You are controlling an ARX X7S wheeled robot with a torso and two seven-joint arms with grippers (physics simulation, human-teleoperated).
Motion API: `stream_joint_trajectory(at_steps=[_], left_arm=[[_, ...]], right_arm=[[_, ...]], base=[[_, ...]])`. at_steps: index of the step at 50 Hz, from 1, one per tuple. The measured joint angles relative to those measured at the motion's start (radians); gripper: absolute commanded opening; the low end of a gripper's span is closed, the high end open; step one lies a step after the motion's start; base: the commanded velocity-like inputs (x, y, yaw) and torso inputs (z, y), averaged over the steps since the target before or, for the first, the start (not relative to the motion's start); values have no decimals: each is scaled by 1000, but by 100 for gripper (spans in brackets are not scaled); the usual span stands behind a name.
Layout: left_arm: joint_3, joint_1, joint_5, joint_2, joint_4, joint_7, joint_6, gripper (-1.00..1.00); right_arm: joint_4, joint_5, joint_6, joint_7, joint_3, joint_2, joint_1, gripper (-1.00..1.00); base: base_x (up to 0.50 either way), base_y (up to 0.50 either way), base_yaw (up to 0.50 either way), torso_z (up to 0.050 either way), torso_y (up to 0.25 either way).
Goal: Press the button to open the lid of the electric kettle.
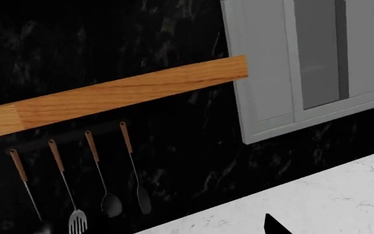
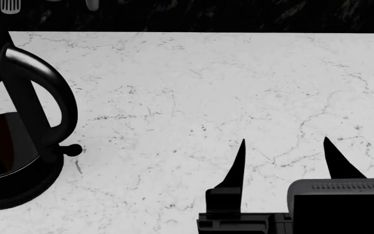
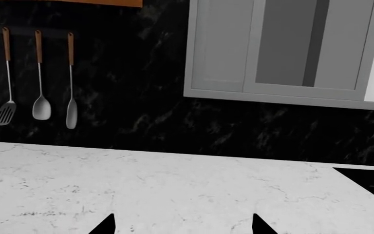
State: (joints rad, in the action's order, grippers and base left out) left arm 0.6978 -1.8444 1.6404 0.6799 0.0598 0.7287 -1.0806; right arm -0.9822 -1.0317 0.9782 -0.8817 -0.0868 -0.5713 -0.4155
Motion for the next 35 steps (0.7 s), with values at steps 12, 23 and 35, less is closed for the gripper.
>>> stream_joint_trajectory(at_steps=[12, 23, 35], left_arm=[[81, -47, 133, 3, -237, -15, -159, 100], [142, -140, 299, -9, -401, 77, -270, 100], [200, -184, 465, 22, -442, 194, -319, 100]], right_arm=[[1, -21, 5, -19, -13, -2, -13, 100], [3, -36, 4, -29, -24, -5, -22, 100], [7, -54, 0, -35, -32, -10, -28, 100]], base=[[0, 0, 0, 0, 0], [0, 0, 0, 0, 0], [0, 0, 0, 0, 0]])
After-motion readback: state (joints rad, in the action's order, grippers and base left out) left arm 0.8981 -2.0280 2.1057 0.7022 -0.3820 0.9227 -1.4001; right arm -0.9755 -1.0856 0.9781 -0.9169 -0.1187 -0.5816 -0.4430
